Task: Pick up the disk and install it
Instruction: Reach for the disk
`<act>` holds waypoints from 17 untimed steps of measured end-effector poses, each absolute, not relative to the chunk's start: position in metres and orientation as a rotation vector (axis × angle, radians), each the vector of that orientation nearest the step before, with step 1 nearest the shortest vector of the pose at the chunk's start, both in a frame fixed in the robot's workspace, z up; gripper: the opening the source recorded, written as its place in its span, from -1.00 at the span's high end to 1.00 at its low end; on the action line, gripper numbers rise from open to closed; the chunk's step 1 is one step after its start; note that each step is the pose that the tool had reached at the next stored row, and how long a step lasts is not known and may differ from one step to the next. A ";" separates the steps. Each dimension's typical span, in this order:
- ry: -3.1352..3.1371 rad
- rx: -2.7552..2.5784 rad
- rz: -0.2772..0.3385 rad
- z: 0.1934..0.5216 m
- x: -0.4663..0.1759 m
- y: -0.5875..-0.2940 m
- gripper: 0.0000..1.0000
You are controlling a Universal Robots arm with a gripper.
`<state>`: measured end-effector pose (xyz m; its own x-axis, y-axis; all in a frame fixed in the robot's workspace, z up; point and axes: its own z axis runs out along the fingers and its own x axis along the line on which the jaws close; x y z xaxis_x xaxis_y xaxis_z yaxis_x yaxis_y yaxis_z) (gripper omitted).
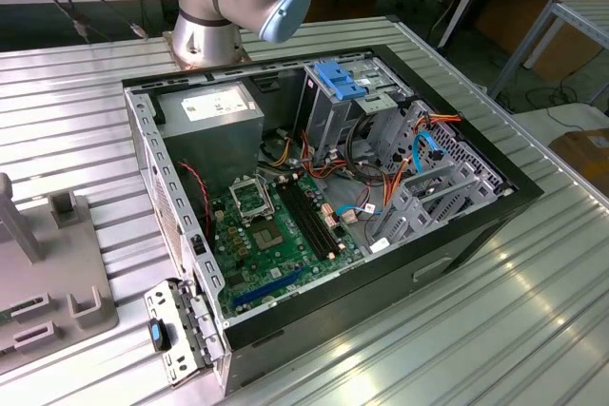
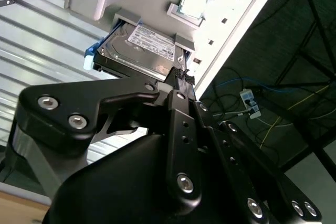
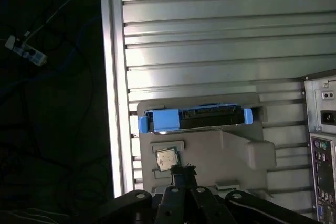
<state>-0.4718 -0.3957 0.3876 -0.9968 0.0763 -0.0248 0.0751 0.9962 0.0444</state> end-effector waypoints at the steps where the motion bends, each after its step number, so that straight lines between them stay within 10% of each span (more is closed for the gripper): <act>1: 3.112 0.118 0.068 0.387 -0.472 -0.392 0.79; 17: 3.114 0.118 0.068 0.371 -0.471 -0.359 0.79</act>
<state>-0.4709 -0.3588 0.3706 -0.9968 0.0762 -0.0232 0.0751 0.9962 0.0446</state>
